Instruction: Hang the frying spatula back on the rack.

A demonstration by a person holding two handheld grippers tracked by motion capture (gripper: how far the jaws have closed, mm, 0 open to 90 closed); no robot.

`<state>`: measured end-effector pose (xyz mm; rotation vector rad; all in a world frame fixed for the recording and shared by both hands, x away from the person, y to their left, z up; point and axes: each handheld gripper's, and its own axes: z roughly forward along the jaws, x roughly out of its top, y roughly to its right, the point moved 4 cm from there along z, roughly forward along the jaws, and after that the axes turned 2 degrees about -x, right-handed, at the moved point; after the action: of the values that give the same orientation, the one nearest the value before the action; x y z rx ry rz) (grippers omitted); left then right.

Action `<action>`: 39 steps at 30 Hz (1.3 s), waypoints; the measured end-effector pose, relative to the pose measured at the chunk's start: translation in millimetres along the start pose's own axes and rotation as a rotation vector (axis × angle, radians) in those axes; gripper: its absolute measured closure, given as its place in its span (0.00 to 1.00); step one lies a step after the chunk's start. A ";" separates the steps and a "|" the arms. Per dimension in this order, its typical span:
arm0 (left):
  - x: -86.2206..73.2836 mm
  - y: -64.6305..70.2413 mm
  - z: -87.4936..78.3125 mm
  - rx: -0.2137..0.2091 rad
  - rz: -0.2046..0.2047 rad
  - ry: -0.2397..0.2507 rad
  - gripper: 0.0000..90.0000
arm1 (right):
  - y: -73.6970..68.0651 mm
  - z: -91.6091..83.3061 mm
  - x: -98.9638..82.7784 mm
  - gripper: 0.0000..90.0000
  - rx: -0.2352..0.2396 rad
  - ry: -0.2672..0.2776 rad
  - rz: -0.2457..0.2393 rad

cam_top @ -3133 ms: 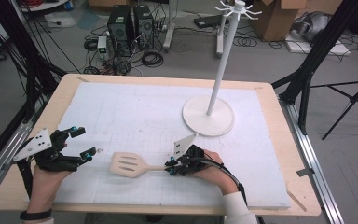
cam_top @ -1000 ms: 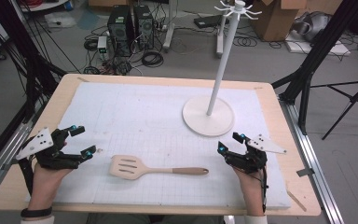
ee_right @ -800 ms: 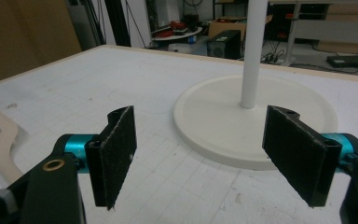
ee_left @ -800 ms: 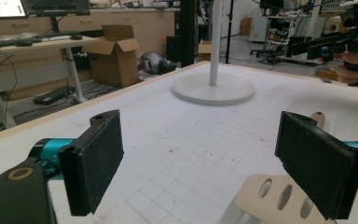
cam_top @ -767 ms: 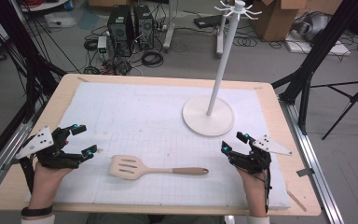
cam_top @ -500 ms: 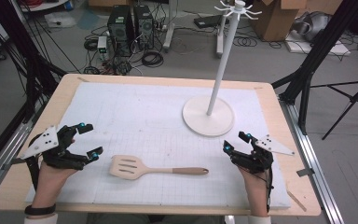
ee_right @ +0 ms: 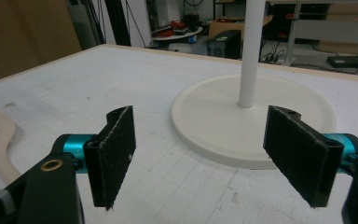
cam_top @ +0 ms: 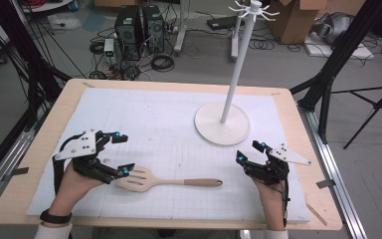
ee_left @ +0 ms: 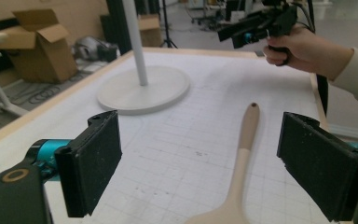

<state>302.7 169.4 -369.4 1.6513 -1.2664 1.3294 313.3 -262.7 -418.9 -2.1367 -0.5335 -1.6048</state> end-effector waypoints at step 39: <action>-31.4 31.3 119.0 -0.244 0.076 -0.586 0.31 | -1.4 4.3 -3.3 0.28 0.009 -0.037 -0.026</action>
<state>311.0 60.2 -433.5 1.8928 -1.7583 0.7014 315.1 -259.4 -423.0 -2.1651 -0.5810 -1.5768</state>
